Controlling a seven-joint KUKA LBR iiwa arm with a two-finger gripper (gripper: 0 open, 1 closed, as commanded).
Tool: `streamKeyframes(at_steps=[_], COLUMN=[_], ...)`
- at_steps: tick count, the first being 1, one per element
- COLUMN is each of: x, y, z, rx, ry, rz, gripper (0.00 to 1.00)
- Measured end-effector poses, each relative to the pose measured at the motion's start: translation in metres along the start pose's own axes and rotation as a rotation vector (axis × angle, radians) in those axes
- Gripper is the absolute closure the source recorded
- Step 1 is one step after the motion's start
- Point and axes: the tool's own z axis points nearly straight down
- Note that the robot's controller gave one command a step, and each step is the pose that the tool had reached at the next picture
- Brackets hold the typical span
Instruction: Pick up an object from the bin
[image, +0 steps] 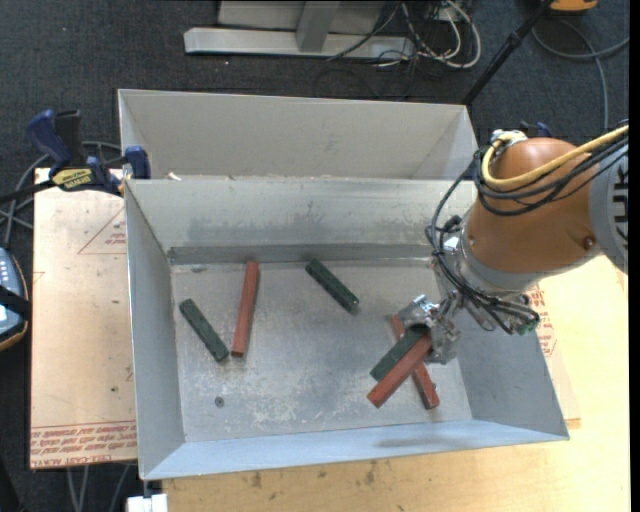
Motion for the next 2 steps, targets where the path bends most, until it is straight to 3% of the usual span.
streamKeyframes(at_steps=[2], x=[0.0], y=[0.0], z=[0.0], rx=[0.0], ry=[0.0], rz=[0.0], gripper=[1.0])
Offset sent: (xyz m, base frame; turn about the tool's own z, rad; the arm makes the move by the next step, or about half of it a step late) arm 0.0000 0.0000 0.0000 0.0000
